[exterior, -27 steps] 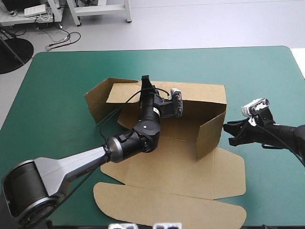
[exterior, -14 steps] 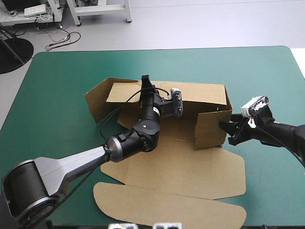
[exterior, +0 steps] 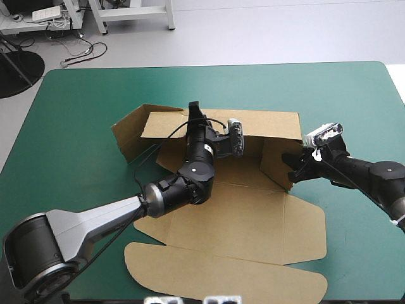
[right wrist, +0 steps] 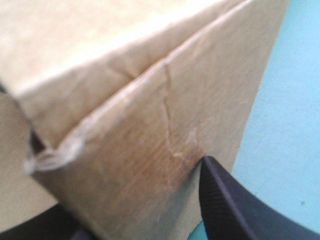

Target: Fold the box

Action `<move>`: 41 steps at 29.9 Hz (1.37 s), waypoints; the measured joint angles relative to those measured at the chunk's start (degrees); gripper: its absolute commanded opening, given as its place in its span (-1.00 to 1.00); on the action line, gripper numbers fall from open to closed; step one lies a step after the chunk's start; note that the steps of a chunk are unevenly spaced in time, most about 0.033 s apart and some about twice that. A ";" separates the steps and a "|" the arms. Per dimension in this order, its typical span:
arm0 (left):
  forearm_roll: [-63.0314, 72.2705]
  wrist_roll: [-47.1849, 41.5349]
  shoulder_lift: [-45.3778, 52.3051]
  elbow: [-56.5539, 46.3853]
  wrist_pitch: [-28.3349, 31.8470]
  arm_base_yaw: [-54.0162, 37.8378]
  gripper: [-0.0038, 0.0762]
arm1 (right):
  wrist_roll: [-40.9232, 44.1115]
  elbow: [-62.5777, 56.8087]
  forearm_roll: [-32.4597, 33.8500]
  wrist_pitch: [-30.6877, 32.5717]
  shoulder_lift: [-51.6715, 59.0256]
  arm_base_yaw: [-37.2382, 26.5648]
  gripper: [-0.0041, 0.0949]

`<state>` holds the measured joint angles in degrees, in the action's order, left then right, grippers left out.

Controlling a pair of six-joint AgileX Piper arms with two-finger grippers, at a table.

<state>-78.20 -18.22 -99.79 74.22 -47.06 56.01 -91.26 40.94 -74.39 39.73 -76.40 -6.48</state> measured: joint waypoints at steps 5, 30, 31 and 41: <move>-0.13 0.00 0.00 0.00 0.12 0.19 -0.93 | 0.00 -0.20 -2.51 -2.59 0.00 0.00 -0.91; -4.79 -2.53 -1.00 -0.63 -0.04 2.51 -0.04 | 3.49 0.08 0.24 -3.59 0.00 0.00 -0.92; -5.51 -3.44 -1.00 -0.63 -0.20 3.13 -0.06 | 3.68 0.08 0.38 -3.72 0.00 0.00 -0.92; -12.23 -10.57 5.95 -0.58 -1.54 13.67 -0.25 | 4.62 0.08 0.60 -3.61 0.05 0.00 -0.92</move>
<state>-90.43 -28.79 -93.84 73.64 -48.60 69.67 -86.64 41.03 -73.79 36.12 -76.35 -6.48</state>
